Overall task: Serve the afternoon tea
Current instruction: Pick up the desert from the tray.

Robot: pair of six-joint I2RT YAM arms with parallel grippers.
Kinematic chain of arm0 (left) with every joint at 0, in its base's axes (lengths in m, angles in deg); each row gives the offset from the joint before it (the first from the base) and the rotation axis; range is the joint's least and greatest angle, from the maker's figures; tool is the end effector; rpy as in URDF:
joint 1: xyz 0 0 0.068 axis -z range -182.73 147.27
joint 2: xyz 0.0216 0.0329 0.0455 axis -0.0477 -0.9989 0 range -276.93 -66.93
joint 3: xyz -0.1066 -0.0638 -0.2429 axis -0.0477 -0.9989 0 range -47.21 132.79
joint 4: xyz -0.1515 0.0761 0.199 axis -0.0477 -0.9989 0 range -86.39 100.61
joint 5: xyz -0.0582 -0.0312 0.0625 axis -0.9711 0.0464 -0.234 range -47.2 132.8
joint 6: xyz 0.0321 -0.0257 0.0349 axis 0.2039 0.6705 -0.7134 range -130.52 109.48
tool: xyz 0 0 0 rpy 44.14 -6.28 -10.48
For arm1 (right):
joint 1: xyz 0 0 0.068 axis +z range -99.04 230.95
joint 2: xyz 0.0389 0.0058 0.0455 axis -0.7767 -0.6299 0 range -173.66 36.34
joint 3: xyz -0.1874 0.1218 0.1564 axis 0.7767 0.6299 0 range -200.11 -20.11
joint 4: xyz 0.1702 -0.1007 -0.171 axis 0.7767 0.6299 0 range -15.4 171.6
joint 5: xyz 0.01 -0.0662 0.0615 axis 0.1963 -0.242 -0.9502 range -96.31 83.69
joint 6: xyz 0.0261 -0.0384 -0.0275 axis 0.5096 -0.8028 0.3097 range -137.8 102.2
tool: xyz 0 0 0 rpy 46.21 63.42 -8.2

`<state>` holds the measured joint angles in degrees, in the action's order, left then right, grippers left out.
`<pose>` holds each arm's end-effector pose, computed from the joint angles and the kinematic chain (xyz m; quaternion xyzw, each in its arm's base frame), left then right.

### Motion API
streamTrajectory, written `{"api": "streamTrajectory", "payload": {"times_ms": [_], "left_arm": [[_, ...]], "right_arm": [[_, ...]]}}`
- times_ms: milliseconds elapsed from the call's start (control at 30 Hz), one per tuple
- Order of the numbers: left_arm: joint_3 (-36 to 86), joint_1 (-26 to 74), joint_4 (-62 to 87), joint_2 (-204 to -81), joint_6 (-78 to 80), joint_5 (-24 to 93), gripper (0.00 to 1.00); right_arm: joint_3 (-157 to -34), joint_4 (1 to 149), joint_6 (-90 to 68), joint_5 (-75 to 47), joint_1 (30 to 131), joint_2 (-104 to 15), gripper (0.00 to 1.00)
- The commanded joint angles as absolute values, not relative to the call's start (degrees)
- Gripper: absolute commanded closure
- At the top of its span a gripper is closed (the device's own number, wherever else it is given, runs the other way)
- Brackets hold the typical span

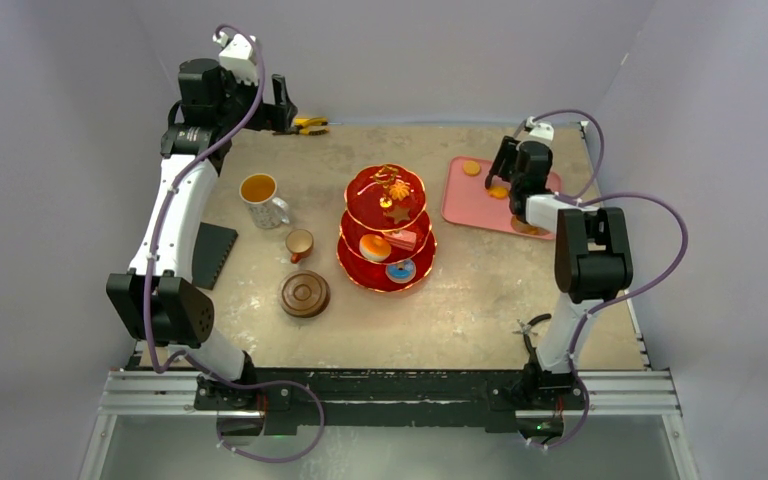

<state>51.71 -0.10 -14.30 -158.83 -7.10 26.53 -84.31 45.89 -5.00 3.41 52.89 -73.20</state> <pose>0.3666 -0.0269 0.4336 0.0778 0.8009 -0.1450 0.5758 0.4276 0.0083 0.1989 0.1260 0.7907 0.0089 0.5991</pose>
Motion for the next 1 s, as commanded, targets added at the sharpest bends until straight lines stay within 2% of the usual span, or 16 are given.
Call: {"api": "streamTrajectory", "payload": {"times_ms": [0, 200, 367, 533, 967], "left_arm": [[53.20, -0.62, -12.59, -156.08, -7.70, 26.89, 0.02], [53.25, -0.71, -12.42, -155.94, -8.07, 27.24, 0.02], [53.12, -0.71, -12.20, -155.88, -7.67, 26.90, 0.02], [53.23, -0.69, -12.21, -155.55, -7.96, 27.06, 0.02], [53.13, -0.71, -11.94, -155.35, -7.43, 26.62, 0.02]], "right_arm": [[-86.02, 47.05, -5.71, 1.80, 52.41, -73.31, 0.36], [-85.68, 47.23, -5.41, 0.71, 52.43, -73.36, 0.40], [-84.72, 46.51, -4.82, -0.36, 52.37, -71.86, 0.58], [-81.93, 44.27, -4.61, 0.36, 52.44, -67.68, 0.70], [-73.67, 41.77, -2.04, -2.13, 53.35, -50.41, 0.73]]}}
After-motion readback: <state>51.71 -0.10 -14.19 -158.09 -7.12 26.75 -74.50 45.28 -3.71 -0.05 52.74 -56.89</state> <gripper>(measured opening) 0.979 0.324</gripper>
